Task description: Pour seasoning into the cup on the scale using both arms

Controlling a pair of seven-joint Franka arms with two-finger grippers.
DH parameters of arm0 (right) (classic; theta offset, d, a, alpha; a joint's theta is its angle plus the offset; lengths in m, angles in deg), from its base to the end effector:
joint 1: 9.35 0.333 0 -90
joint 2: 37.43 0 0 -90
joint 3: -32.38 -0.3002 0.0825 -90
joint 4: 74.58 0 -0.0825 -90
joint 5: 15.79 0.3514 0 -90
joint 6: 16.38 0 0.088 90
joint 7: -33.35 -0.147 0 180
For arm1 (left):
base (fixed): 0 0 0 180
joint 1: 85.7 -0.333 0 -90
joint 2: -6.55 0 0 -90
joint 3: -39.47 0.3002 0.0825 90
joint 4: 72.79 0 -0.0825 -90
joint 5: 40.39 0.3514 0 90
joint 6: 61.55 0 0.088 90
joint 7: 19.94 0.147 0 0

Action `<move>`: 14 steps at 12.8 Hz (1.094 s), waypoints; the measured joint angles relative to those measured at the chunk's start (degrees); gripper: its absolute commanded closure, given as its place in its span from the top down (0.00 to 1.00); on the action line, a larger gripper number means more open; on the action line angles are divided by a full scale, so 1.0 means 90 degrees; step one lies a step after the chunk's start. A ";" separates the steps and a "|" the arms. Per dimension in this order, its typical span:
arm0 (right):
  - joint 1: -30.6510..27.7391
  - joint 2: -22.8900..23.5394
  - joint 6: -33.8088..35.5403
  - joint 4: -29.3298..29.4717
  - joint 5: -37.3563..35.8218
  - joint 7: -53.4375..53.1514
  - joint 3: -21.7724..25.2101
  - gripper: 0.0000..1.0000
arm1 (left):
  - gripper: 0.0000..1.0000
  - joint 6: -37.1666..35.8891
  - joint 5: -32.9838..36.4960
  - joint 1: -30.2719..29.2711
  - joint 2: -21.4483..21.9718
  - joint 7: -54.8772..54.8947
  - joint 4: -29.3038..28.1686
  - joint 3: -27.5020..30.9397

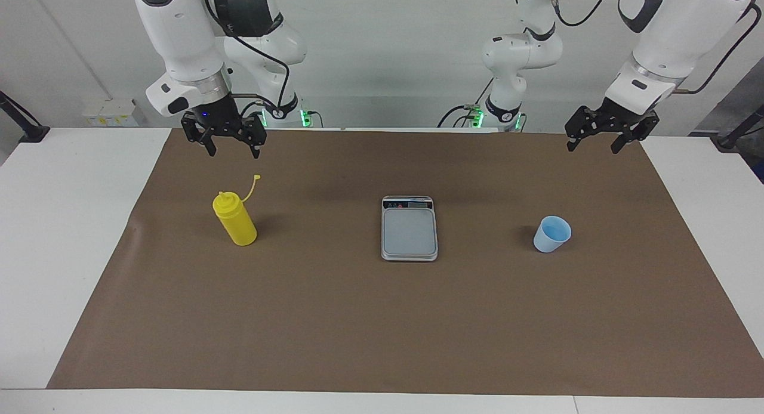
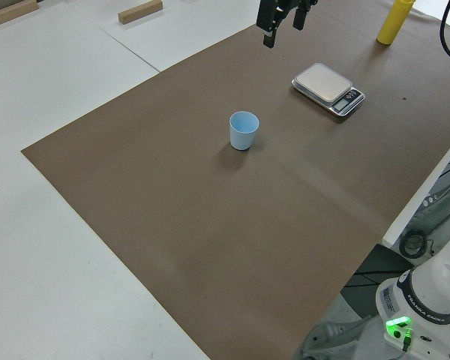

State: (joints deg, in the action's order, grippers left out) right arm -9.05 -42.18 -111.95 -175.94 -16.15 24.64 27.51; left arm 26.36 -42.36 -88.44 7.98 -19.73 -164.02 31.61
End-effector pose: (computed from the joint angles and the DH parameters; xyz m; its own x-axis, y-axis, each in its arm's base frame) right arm 0.4992 0.0456 0.5318 0.9980 -0.0616 -0.0162 -0.0613 -0.9980 0.0159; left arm 0.5067 -0.0514 0.5690 0.9950 -0.0939 -0.0331 -0.0929 -0.9952 0.0311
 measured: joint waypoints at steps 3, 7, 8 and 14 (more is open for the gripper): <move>0.0000 0.0000 0.0060 0.0000 0.0000 0.0000 0.0000 1.00 | 1.00 0.0000 0.0000 0.0000 0.0000 0.0000 0.0000 0.0000; -0.0124 0.0000 0.0101 0.0000 0.0000 0.0000 0.0008 1.00 | 1.00 0.0000 0.0000 0.0000 0.0000 0.0000 0.0000 0.0000; -0.0139 0.0000 0.0101 0.0000 0.0000 0.0000 0.0008 1.00 | 1.00 0.0000 0.0000 0.0000 0.0000 0.0000 0.0000 0.0000; -0.0125 -0.0001 -0.0029 0.0065 0.0000 -0.0026 -0.0058 1.00 | 1.00 0.0000 0.0000 0.0000 0.0000 0.0000 0.0000 0.0000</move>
State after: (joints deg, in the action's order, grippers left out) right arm -10.18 -42.20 -112.21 -175.36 -16.14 24.40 26.99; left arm 26.36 -42.36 -88.44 7.98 -19.73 -164.02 31.61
